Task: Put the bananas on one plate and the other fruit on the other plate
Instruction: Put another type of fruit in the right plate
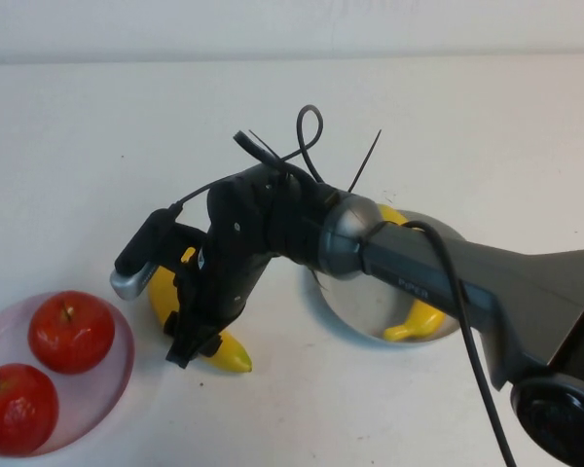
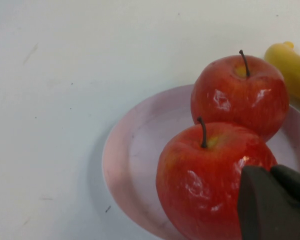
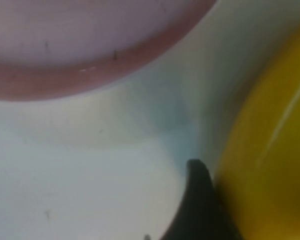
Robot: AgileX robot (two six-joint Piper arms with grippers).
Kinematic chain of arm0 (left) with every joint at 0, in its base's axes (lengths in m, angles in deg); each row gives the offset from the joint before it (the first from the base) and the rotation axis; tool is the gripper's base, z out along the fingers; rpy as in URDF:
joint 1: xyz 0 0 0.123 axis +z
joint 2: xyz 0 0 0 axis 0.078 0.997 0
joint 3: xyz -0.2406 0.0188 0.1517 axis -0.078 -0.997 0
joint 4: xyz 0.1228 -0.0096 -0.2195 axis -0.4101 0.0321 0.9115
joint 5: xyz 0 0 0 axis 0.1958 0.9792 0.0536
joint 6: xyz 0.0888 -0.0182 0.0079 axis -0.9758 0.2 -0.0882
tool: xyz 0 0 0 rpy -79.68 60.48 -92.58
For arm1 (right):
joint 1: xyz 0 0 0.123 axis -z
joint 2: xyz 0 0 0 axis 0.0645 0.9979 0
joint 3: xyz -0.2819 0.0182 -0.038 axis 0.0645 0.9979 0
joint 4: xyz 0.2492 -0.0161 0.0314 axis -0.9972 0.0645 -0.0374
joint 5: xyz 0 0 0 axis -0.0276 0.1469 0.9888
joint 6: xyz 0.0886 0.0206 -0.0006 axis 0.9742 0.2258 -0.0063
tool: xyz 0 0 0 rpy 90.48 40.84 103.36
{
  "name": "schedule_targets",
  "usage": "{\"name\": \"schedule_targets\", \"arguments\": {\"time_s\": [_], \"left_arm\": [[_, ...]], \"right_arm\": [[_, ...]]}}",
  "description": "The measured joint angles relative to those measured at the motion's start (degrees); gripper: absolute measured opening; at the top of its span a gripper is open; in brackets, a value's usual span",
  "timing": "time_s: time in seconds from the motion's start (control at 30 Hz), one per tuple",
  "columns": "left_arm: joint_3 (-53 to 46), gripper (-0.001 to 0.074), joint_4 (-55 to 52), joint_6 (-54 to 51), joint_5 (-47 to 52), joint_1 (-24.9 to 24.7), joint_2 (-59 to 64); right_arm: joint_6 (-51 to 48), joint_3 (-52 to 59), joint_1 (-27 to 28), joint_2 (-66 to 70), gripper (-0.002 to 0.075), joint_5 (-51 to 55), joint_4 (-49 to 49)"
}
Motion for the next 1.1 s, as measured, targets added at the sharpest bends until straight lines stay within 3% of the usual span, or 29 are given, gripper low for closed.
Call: {"name": "schedule_targets", "arguments": {"time_s": [0.1,0.27,0.47,0.8,1.1], "left_arm": [[0.0,0.0001,0.0,0.0,0.0,0.0,0.0],[0.0,0.0001,0.0,0.0,0.0,0.0,0.0],[0.0,0.0001,0.0,0.0,0.0,0.0,0.0],[0.0,0.0001,0.0,0.0,0.0,0.0,0.0],[0.0,0.0001,0.0,0.0,0.0,0.0,0.0]], "right_arm": [[0.5,0.0,0.0,0.4,0.0398,-0.7,0.3],[4.9,0.0,0.1,0.4,0.0311,-1.1,0.3],[15.1,1.8,2.5,-4.1,0.0307,-1.5,0.8],[32.2,25.8,10.4,-24.8,0.0304,-9.0,5.4],[33.7,33.2,14.1,-23.9,0.0305,-12.4,5.4]]}}
